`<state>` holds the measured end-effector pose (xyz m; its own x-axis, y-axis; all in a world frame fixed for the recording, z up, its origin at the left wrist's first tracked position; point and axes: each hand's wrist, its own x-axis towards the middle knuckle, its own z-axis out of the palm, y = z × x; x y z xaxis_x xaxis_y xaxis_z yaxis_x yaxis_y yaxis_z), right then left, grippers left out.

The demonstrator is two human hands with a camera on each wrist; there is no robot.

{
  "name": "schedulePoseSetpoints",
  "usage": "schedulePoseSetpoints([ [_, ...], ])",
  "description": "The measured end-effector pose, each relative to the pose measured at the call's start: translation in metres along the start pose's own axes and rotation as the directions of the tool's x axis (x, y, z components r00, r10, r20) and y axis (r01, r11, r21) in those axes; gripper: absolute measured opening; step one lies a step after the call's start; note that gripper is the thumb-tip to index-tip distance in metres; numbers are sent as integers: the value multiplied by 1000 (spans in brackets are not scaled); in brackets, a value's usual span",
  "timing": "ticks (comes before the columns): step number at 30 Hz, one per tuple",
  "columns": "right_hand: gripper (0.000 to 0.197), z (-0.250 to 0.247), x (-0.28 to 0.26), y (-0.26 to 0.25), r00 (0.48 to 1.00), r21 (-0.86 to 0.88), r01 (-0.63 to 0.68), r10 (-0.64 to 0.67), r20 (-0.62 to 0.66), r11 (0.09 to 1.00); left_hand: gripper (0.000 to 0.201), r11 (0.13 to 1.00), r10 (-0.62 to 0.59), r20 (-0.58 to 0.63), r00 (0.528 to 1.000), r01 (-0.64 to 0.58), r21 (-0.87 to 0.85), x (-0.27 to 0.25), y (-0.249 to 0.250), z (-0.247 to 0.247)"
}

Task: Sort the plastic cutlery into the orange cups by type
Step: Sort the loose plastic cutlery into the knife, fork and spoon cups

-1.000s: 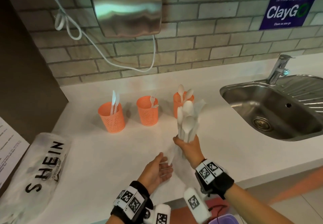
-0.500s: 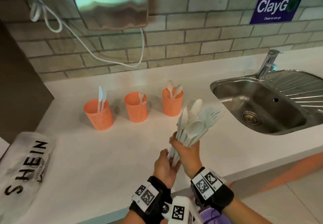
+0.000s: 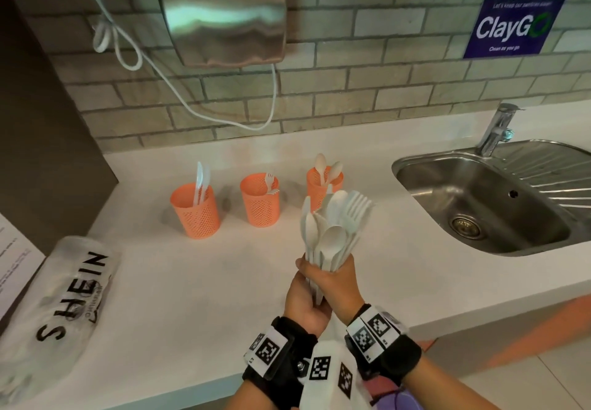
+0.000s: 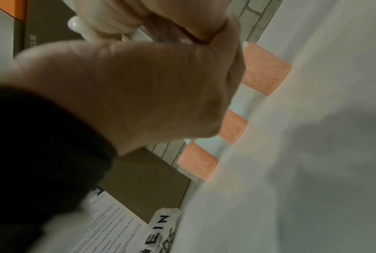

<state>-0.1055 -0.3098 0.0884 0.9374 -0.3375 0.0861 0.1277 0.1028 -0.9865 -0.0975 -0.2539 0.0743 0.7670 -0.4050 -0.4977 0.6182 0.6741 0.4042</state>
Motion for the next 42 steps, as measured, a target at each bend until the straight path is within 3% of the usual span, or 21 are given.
schedulePoseSetpoints([
  [7, 34, 11, 3, -3, 994, -14, 87, -86, 67, 996, 28, 998, 66, 9, 998, -66, -1, -9, 11, -3],
  [10, 60, 15, 4, 3, 993, -58, 115, -113, 39, 992, 27, 995, 96, 7, 995, -96, 4, -11, 15, -5],
  [12, 66, 18, 3, 8, 993, -67, 115, -113, 38, 991, 29, 994, 108, 3, 994, -108, 13, -9, 16, -10],
  [16, 52, 25, 6, 13, 995, -70, 86, -83, 53, 994, 27, 987, 161, 4, 987, -161, 5, -2, 18, -13],
  [21, 26, 27, 25, 16, 996, -28, -6, 9, 93, 1000, 29, 960, 219, -71, 973, -202, 192, 8, 20, -9],
  [23, 19, 22, 34, 16, 992, -3, -62, 62, 110, 998, 31, 904, 220, -111, 969, -160, 396, 11, 24, -9],
  [26, 24, 9, 48, 13, 976, 63, -136, 122, 181, 989, 25, 652, 370, -91, 924, -189, 734, 16, 34, -14],
  [29, 39, -7, 61, 14, 934, 70, -220, 190, 301, 973, 15, 479, 552, 34, 833, -350, 805, 16, 53, -16],
  [35, 36, -17, 69, 19, 838, 52, -335, 273, 473, 941, 13, 383, 614, 241, 751, -551, 741, 15, 74, 14],
  [39, 30, -25, 72, 19, 742, 79, -475, 350, 571, 876, 16, 312, 678, 261, 688, -590, 745, 24, 67, 21],
  [42, 34, -33, 77, 16, 663, 68, -563, 401, 633, 824, 17, 320, 689, 245, 682, -590, 741, 29, 66, 25],
])
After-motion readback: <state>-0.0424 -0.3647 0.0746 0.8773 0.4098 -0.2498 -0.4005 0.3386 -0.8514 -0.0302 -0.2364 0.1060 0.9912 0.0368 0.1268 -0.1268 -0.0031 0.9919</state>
